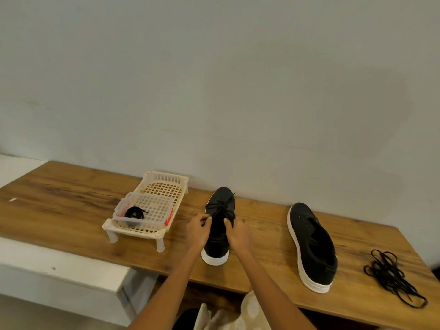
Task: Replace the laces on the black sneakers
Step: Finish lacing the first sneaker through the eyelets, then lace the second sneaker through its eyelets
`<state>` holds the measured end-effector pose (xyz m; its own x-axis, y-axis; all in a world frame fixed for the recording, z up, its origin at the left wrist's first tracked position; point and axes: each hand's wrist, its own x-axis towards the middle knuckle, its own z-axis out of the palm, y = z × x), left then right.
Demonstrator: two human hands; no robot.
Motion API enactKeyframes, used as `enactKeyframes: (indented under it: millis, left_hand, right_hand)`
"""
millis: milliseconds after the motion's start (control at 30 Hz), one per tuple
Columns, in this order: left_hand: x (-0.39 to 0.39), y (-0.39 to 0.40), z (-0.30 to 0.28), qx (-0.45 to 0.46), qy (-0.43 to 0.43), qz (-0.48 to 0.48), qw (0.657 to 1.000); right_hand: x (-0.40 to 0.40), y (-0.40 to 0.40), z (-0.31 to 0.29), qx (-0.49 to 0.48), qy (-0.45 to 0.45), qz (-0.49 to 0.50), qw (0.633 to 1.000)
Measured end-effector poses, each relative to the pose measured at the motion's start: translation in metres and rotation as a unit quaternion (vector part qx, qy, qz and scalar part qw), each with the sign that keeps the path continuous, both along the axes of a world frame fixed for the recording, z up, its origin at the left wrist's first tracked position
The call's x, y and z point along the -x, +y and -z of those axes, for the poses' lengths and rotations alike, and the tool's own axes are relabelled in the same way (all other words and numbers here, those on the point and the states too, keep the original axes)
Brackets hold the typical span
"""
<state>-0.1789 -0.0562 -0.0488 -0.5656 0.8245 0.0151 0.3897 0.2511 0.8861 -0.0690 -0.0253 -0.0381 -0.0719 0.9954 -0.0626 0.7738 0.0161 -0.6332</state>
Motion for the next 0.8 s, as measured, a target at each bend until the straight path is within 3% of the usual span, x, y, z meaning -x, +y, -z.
enactKeyframes:
  millis: [133, 267, 400, 567, 700, 800]
  left_hand:
    - [0.003, -0.021, -0.02, -0.064, 0.019, -0.043, 0.997]
    - [0.048, -0.037, -0.039, -0.097, 0.147, -0.107, 0.979]
    - [0.115, -0.043, -0.049, 0.052, 0.276, -0.115, 0.953]
    - [0.181, -0.047, -0.056, 0.237, 0.479, -0.035, 0.845]
    - [0.195, -0.036, -0.053, 0.319, 0.544, 0.015, 0.776]
    - [0.199, -0.029, -0.045, 0.334, 0.54, 0.031, 0.772]
  right_hand:
    - [0.023, -0.026, -0.025, -0.161, 0.049, 0.014, 0.986]
    - [0.079, -0.044, -0.045, -0.215, 0.038, -0.102, 0.971]
    - [0.13, -0.05, -0.049, -0.148, 0.014, -0.24, 0.959]
    - [0.183, -0.044, -0.046, -0.091, -0.039, -0.318, 0.943]
    - [0.202, -0.03, -0.037, -0.083, -0.033, -0.319, 0.943]
    - [0.201, -0.024, -0.03, -0.081, -0.01, -0.323, 0.943]
